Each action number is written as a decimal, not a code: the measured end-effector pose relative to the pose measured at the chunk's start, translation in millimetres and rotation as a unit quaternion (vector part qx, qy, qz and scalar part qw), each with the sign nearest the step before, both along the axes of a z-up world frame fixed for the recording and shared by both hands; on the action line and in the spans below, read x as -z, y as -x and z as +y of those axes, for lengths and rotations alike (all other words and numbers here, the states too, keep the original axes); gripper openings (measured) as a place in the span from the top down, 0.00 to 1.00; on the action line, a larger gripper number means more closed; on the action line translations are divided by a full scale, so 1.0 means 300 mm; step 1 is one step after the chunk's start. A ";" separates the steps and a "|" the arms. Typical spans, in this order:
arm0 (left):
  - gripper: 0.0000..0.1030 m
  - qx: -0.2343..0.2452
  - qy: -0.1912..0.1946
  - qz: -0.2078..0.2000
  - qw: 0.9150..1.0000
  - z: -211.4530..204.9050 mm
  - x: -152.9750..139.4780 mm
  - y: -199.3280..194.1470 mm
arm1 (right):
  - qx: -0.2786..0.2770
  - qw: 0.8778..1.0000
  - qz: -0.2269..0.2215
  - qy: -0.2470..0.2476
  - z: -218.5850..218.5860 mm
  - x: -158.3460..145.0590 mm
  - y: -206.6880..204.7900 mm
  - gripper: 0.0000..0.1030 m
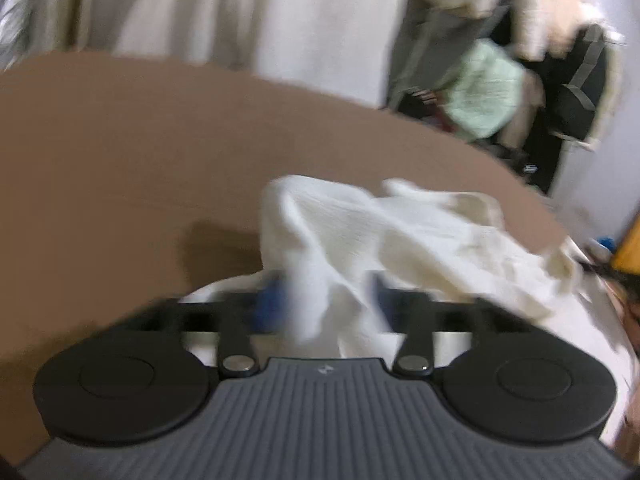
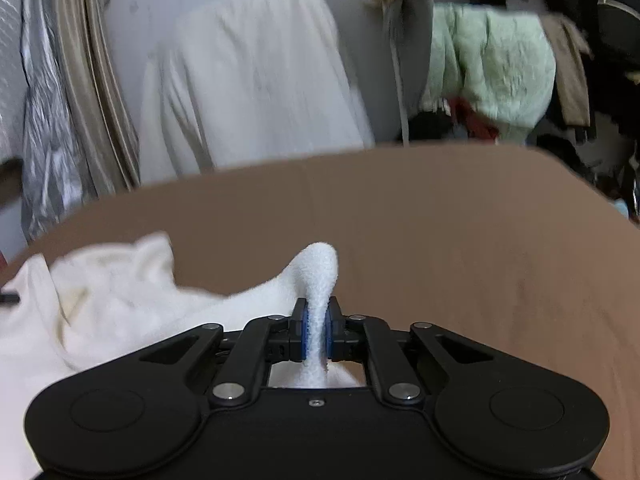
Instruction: Fold clothes
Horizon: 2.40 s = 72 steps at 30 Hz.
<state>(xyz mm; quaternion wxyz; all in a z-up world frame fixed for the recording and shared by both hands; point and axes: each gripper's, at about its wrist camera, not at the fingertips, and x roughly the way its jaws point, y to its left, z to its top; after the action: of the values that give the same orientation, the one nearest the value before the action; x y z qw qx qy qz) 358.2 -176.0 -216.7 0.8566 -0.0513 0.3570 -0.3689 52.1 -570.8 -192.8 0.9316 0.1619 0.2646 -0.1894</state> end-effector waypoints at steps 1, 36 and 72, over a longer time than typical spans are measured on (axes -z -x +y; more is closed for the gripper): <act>0.93 -0.004 -0.001 -0.002 1.000 -0.002 0.008 0.000 | 0.001 1.000 0.007 -0.011 -0.008 0.015 -0.003 0.79; 0.59 -0.138 -0.007 0.069 0.988 0.234 0.018 0.015 | -0.031 0.992 0.083 -0.094 -0.017 0.047 -0.313 0.33; 0.58 -0.169 -0.065 0.182 0.967 0.287 -0.025 0.396 | 0.023 0.986 0.117 0.113 0.548 0.044 0.320 0.38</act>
<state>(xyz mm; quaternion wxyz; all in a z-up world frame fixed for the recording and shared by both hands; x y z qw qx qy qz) 239.5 -90.0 -209.3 0.8288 -0.1214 0.5160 -0.1791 -43.9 -406.5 -205.9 0.9019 0.0388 0.3446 -0.2574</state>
